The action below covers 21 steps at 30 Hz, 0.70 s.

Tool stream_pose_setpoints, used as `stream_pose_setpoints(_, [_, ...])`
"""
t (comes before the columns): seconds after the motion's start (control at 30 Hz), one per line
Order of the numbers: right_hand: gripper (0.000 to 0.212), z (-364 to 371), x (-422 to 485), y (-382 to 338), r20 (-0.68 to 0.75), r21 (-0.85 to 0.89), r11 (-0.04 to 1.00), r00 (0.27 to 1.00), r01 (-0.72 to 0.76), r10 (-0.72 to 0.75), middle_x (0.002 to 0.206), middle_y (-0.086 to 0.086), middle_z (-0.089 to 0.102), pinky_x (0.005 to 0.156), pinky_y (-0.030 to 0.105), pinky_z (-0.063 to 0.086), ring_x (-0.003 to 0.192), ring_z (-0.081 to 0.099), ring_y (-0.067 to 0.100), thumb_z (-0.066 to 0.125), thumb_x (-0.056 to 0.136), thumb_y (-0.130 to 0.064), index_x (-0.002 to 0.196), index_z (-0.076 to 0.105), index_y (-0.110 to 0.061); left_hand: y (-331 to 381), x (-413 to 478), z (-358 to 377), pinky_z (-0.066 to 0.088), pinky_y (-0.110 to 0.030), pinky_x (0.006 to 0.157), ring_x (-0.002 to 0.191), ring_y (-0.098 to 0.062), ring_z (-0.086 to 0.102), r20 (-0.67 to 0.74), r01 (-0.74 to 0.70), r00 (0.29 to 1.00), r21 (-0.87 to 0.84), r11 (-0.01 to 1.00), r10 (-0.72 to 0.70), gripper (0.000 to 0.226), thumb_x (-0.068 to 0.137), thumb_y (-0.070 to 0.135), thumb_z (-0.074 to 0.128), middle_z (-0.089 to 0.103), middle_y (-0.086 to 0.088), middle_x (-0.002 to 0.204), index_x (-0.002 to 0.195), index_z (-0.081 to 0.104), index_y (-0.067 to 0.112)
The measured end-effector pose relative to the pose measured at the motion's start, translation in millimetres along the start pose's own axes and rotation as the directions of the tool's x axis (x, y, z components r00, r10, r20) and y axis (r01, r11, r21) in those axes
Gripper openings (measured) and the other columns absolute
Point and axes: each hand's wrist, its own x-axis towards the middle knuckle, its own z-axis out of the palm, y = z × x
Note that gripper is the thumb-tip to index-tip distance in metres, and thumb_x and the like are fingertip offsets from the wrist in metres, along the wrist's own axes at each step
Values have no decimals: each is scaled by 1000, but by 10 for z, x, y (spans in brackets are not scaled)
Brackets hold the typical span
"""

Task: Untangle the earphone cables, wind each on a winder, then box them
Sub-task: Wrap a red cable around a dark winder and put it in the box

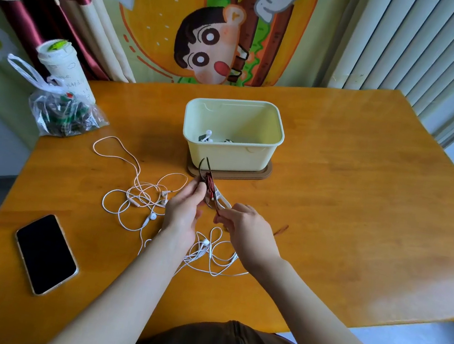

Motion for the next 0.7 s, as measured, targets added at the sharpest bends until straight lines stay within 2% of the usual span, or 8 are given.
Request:
stream_pose_setpoints(0.1, [19, -43, 1, -49, 94, 40, 999, 996, -5, 1, 95, 1, 60, 64, 34, 49, 81, 60, 23, 52, 96, -18, 99, 71, -16, -29, -16, -1, 43, -26, 82, 88, -6, 57, -47, -53, 997, 13, 999, 53, 34, 92, 17, 61, 66, 9, 97, 127, 61, 17])
stream_pose_setpoints(0.2, [21, -101, 15, -102, 95, 102, 995, 995, 12, -21, 98, 4, 59, 67, 33, 51, 81, 61, 21, 49, 97, -13, 100, 69, -11, -41, -27, -3, 42, -25, 88, 88, -6, 57, -13, -168, 985, 179, 969, 173, 31, 93, 13, 59, 63, 16, 87, 124, 63, 14])
stream_pose_setpoints(0.3, [20, -198, 66, -84, 42, 117, 993, 999, 8, -13, 96, 6, 58, 66, 36, 49, 79, 60, 24, 48, 97, -11, 98, 68, -9, -36, -3, -57, 39, -5, 72, 102, -9, 55, 120, -322, 946, 455, 831, 301, 30, 93, 9, 58, 61, 16, 98, 122, 63, 13])
stream_pose_setpoints(0.37, [21, -266, 115, -11, 16, 94, 995, 1000, -18, 17, 96, 7, 59, 68, 39, 50, 79, 60, 26, 47, 97, -15, 98, 67, -8, -50, 18, -137, 40, 0, 61, 104, -9, 53, 193, -376, 924, 606, 700, 330, 30, 92, 9, 59, 61, 10, 107, 122, 64, 12])
stream_pose_setpoints(0.4, [20, -294, 140, 37, 1, 85, 996, 999, -37, 37, 96, 7, 59, 70, 40, 50, 80, 60, 26, 48, 97, -14, 98, 67, -8, -59, 24, -174, 40, 1, 60, 105, -9, 53, 221, -385, 921, 639, 665, 321, 30, 92, 10, 59, 62, 7, 111, 122, 64, 12])
stream_pose_setpoints(0.47, [18, -334, 185, 132, -35, 86, 993, 996, -77, 80, 97, 6, 59, 71, 39, 51, 81, 61, 25, 49, 95, -10, 97, 68, -9, -76, 20, -227, 38, -1, 62, 105, -7, 49, 271, -379, 926, 652, 657, 265, 31, 93, 10, 58, 62, 5, 114, 123, 63, 14])
stream_pose_setpoints(0.6, [20, -346, 226, 249, -63, 119, 982, 985, -150, 158, 93, 4, 59, 71, 37, 51, 81, 60, 23, 50, 95, -6, 94, 69, -9, -131, -9, -257, 35, -6, 76, 110, -5, 50, 392, -370, 909, 595, 714, 144, 32, 91, 9, 59, 61, 12, 112, 123, 63, 16])
stream_pose_setpoints(0.7, [20, -325, 218, 284, -52, 161, 968, 978, -192, 202, 89, 3, 57, 72, 33, 49, 80, 59, 21, 50, 95, -8, 92, 70, -8, -148, -47, -220, 39, -5, 77, 110, -3, 54, 465, -352, 882, 550, 757, 72, 32, 90, 7, 60, 63, 15, 110, 120, 63, 18])
